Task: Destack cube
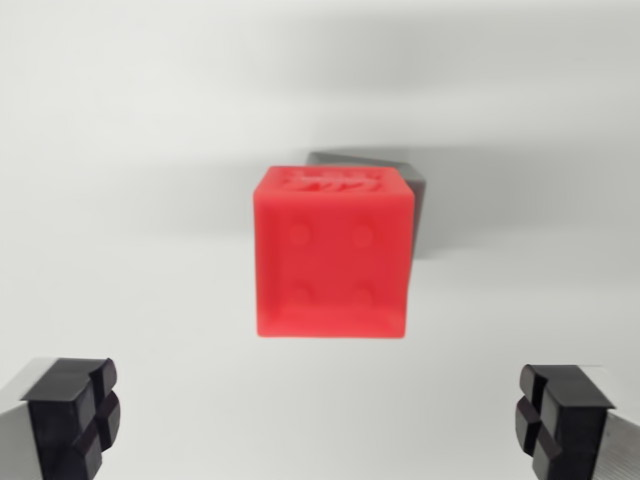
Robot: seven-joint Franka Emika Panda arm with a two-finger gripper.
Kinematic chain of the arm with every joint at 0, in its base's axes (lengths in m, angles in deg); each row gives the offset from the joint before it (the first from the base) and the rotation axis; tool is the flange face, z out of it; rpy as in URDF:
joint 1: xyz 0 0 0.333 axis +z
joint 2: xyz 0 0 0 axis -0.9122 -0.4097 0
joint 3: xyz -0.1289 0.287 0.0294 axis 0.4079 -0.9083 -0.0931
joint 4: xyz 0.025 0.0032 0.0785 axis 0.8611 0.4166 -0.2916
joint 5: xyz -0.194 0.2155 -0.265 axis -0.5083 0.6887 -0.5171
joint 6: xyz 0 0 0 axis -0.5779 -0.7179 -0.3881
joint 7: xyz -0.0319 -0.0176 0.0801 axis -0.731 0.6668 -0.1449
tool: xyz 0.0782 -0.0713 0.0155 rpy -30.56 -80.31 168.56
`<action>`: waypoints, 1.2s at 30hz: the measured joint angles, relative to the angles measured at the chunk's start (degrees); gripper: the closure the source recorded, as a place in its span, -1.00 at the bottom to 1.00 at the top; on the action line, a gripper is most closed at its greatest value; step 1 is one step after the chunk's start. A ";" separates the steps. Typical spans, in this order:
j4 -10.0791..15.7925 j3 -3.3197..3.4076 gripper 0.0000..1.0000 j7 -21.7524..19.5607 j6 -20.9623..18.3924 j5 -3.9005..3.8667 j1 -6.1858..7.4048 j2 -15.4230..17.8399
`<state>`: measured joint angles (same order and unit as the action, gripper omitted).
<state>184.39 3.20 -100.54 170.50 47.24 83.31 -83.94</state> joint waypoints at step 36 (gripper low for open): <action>-0.17 3.28 1.00 -6.52 15.78 -8.94 1.40 -16.76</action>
<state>184.22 6.48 -107.06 186.29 38.30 84.71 -100.69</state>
